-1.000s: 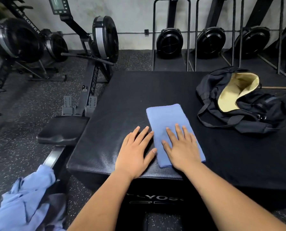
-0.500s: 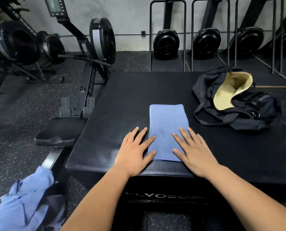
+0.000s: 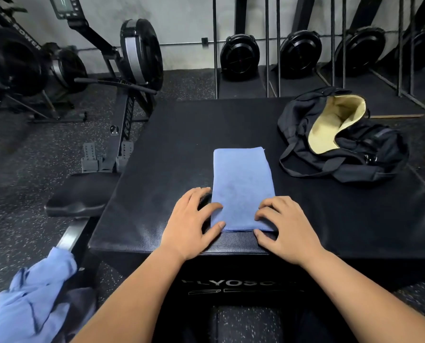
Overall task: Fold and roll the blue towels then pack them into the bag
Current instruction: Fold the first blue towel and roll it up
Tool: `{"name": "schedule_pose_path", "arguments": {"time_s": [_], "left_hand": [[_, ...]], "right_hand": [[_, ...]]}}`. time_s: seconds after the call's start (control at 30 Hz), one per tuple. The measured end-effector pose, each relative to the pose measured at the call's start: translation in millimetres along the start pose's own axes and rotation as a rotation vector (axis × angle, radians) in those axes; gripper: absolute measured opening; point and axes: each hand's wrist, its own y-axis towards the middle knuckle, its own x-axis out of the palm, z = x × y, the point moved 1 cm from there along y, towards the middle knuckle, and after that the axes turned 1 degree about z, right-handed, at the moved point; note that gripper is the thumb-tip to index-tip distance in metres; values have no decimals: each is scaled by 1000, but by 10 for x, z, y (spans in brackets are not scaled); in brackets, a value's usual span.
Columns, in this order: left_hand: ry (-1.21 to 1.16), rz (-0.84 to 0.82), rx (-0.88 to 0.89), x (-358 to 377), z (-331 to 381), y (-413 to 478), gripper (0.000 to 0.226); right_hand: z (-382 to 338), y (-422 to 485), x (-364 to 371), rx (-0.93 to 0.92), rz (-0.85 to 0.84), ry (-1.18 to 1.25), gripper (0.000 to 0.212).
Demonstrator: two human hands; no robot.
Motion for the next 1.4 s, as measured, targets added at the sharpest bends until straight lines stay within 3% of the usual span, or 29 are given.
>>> {"name": "schedule_pose_path", "arguments": {"time_s": [0.27, 0.5, 0.73, 0.87, 1.03, 1.4], "left_hand": [[-40, -39, 61, -31, 43, 5, 48], [-79, 34, 62, -47, 62, -21, 22], [-122, 100, -71, 7, -32, -34, 18], [-200, 143, -191, 39, -97, -22, 23], [-235, 137, -234, 47, -126, -17, 23], [-239, 174, -246, 22, -97, -1, 16]], "right_hand": [[73, -7, 19, 82, 33, 45, 14], [91, 2, 28, 117, 58, 100, 15], [62, -1, 15, 73, 60, 47, 34], [107, -15, 40, 112, 141, 29, 22], [154, -2, 75, 207, 248, 22, 37], [153, 10, 32, 338, 211, 130, 25]]}}
